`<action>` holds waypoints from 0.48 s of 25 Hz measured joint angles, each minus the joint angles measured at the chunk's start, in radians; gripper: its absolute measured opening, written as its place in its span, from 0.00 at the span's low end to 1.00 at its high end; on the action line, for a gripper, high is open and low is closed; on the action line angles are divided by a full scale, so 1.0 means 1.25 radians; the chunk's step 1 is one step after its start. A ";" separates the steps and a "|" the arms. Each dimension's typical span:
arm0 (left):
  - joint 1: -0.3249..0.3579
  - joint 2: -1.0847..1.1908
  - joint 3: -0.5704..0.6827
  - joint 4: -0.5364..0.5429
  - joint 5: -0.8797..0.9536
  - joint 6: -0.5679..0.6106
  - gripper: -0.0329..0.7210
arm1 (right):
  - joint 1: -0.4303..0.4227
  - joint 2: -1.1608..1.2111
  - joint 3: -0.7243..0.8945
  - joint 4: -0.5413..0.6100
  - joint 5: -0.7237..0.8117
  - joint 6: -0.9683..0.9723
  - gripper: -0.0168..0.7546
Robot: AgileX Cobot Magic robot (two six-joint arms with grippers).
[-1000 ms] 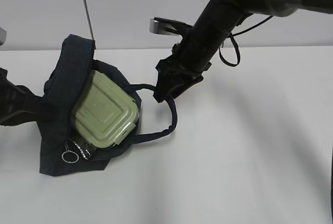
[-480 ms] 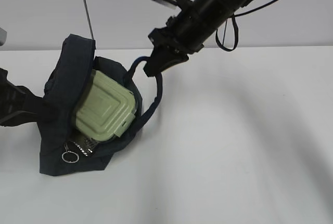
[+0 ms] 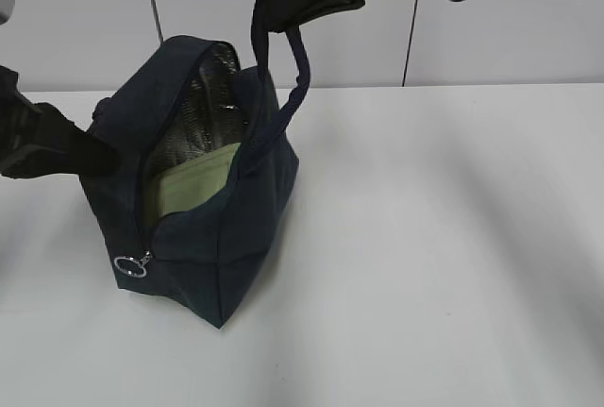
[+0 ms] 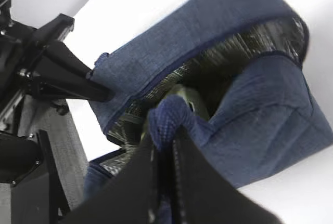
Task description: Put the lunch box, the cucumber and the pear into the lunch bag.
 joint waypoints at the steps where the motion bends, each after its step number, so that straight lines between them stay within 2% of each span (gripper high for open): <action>1: 0.000 0.001 -0.006 0.000 0.004 -0.005 0.02 | -0.001 -0.006 -0.002 -0.024 0.000 0.016 0.04; 5: -0.021 0.032 -0.032 0.002 0.009 -0.019 0.02 | -0.004 -0.015 -0.003 -0.147 0.010 0.073 0.04; 9: -0.092 0.087 -0.076 0.006 -0.022 -0.033 0.02 | -0.025 -0.015 -0.003 -0.185 0.012 0.106 0.04; 12: -0.141 0.135 -0.121 0.005 -0.043 -0.044 0.02 | -0.069 -0.019 -0.003 -0.195 0.012 0.119 0.04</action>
